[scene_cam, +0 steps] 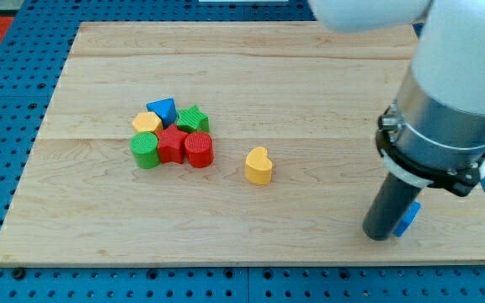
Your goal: Put the heart diagonally to cube
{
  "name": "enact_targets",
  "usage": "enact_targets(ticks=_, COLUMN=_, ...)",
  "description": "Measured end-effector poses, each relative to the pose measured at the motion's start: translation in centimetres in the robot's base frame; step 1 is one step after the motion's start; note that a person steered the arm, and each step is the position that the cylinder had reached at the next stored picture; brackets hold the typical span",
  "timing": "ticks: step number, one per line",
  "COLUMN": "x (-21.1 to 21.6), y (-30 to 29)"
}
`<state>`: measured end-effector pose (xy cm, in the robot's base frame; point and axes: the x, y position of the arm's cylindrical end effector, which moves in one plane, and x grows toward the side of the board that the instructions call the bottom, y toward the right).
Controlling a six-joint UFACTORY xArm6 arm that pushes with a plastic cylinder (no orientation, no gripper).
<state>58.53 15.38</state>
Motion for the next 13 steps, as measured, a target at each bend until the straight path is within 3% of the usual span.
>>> enact_targets(ticks=2, x=-4.4, y=-5.2)
enact_targets(ticks=3, x=-2.7, y=-10.1)
enact_targets(ticks=4, x=-5.4, y=-17.5)
enact_targets(ticks=5, x=-8.3, y=-15.9)
enact_targets(ticks=8, x=-11.8, y=-13.0)
enact_targets(ticks=9, x=-8.8, y=-10.2)
enact_targets(ticks=10, x=-10.0, y=-9.6)
enact_targets(ticks=12, x=-12.3, y=-9.3)
enact_targets(ticks=13, x=-10.7, y=-15.8)
